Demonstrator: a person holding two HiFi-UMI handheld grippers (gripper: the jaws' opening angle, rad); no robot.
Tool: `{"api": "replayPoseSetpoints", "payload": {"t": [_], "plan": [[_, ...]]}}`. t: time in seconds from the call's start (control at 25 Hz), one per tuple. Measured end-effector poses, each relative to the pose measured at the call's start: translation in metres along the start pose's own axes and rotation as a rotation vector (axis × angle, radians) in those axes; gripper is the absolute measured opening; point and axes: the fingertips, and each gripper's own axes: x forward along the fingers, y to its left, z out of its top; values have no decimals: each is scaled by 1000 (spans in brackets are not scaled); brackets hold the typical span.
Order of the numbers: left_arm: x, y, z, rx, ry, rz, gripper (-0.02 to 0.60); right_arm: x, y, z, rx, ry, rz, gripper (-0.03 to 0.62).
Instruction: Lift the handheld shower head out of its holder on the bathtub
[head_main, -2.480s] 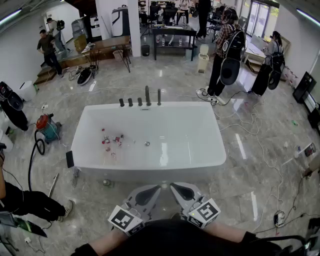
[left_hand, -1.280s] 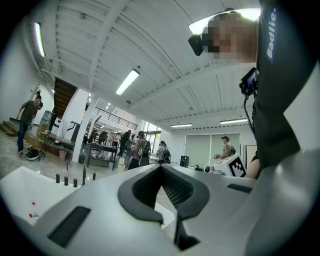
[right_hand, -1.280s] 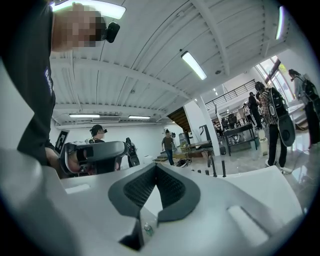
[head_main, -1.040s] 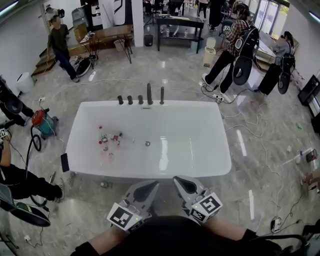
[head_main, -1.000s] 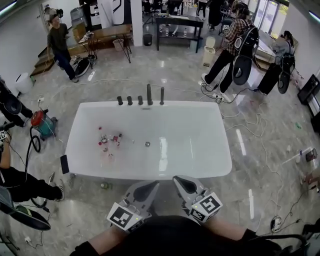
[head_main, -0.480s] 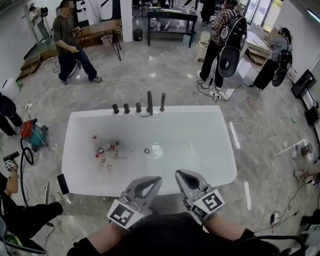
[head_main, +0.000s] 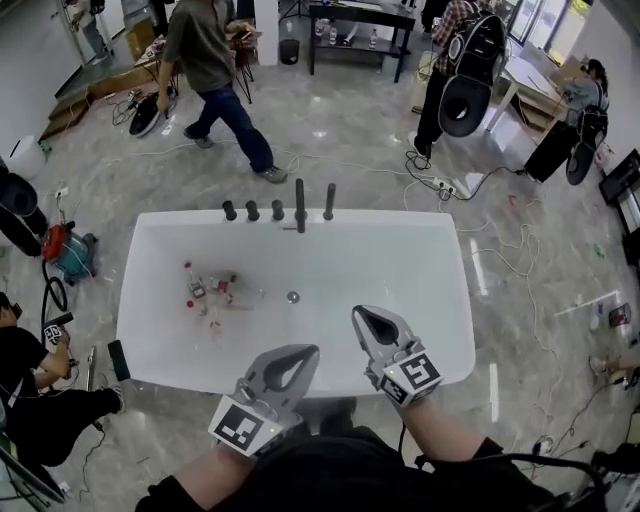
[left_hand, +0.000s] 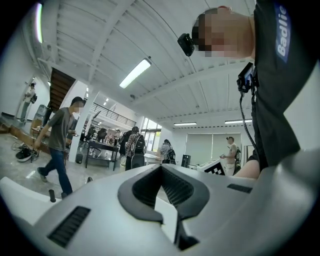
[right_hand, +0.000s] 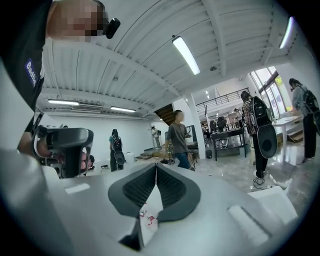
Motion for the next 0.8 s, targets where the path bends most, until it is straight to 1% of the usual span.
{"api": "replayPoseSetpoints", "payload": {"t": [0.12,0.24,0.4,0.48,0.64,0.8], "plan": [[16,5,-4,-7,-4,48,0,18,-33,-7,-18,17,19,12],[31,13,-4,-4,-18,103,0,38,-64,-18,-26,39,18,25],[44,26,-11,-20,-33,142,0,73,-102,-34,-24,70,3,48],[49,32,-21,-28,-21,145,0,92,-118,-43,-22,78,-5,60],[51,43,-43,-48,18,126,0,129,-149,-63,-28,105,-36,81],[53,64,-54,-54,23,128,0,165,-177,-77,-23,118,-75,107]]}}
